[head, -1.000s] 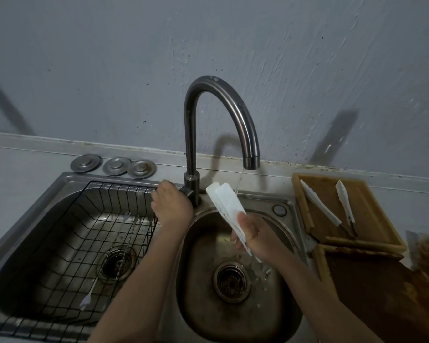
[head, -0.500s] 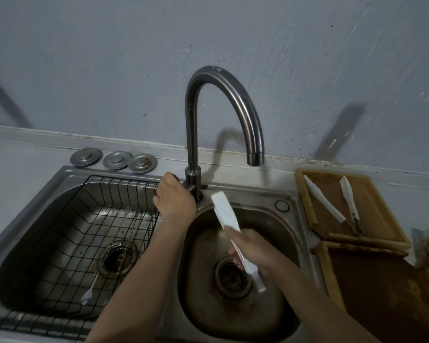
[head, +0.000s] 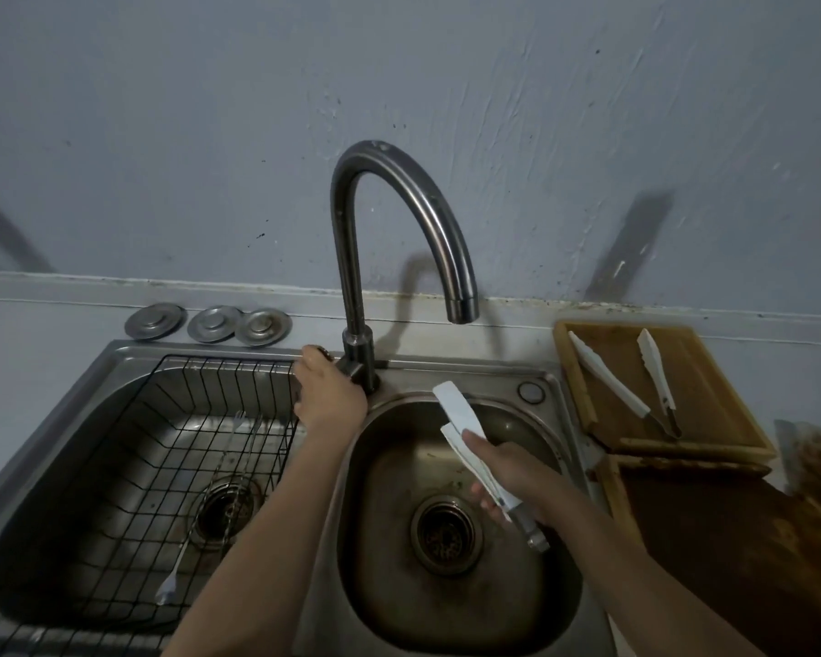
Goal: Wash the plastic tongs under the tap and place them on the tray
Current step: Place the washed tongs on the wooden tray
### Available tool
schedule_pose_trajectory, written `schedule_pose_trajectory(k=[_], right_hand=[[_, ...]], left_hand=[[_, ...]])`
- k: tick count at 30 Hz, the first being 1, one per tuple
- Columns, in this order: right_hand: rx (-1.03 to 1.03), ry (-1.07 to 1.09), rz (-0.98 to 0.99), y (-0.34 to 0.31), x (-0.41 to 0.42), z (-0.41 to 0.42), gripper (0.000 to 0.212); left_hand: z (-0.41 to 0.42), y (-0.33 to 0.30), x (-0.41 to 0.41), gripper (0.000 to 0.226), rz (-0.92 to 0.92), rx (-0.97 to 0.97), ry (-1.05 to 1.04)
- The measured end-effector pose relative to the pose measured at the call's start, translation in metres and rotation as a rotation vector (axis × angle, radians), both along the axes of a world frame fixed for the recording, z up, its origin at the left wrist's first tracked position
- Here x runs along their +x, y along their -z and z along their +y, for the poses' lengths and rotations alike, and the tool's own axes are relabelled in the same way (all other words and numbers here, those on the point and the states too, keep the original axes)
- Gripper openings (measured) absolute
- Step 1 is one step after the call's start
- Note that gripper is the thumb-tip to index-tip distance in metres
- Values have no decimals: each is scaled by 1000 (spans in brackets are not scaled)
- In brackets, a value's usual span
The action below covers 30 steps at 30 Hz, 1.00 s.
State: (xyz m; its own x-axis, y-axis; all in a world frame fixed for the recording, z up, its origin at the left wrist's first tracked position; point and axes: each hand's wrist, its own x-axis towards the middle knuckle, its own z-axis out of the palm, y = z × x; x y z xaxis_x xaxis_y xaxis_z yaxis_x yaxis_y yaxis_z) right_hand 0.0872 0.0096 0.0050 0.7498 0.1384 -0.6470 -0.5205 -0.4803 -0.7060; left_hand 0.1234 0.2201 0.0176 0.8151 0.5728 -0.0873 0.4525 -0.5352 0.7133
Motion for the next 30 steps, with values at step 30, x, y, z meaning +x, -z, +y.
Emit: schedule_pose_trajectory(k=[30], right_hand=[[-577,422,-539,-1,86,-194,71]], left_hand=[[-233,41,52,35,5,524,1232]])
